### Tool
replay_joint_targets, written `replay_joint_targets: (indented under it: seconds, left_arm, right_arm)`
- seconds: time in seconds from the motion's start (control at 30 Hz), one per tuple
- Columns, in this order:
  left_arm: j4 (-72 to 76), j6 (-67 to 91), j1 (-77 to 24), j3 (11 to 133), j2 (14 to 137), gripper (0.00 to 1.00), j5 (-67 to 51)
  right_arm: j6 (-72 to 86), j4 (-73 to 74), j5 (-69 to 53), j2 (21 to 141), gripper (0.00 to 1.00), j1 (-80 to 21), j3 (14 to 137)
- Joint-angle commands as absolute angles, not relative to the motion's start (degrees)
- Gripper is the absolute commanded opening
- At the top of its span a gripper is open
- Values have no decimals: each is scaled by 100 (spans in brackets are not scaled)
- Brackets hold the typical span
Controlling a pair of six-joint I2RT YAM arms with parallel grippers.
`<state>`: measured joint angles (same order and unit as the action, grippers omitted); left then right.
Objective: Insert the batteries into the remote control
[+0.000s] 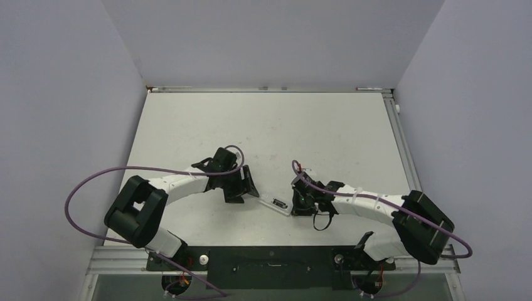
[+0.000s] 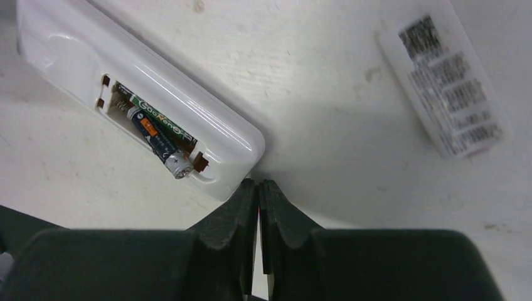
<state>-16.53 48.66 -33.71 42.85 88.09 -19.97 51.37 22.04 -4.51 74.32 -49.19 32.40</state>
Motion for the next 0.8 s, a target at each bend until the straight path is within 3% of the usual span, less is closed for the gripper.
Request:
replay_joint_targets:
  seconds: [0.0, 0.27, 0.47, 0.57, 0.77]
  left_arm:
    - [-1718, 4650, -3085, 4055, 8368, 66, -1915]
    - [-1772, 4458, -2866, 4292, 8451, 66, -1960]
    - [-1789, 4507, -2866, 4364, 8453, 65, -2108]
    - [-1660, 4632, -2886, 4202, 8423, 64, -2287]
    - [-1489, 4794, -3134, 4086, 8516, 58, -2344]
  right_arm:
    - [4439, 2274, 163, 8190, 9, -4899, 3815]
    - [3778, 2483, 421, 9038, 9, -4650, 4780]
    - [3525, 2726, 560, 8962, 9, -4609, 5078]
    - [3434, 2919, 768, 8806, 27, -4583, 5171]
    - [3408, 2886, 493, 8499, 33, -4592, 5301]
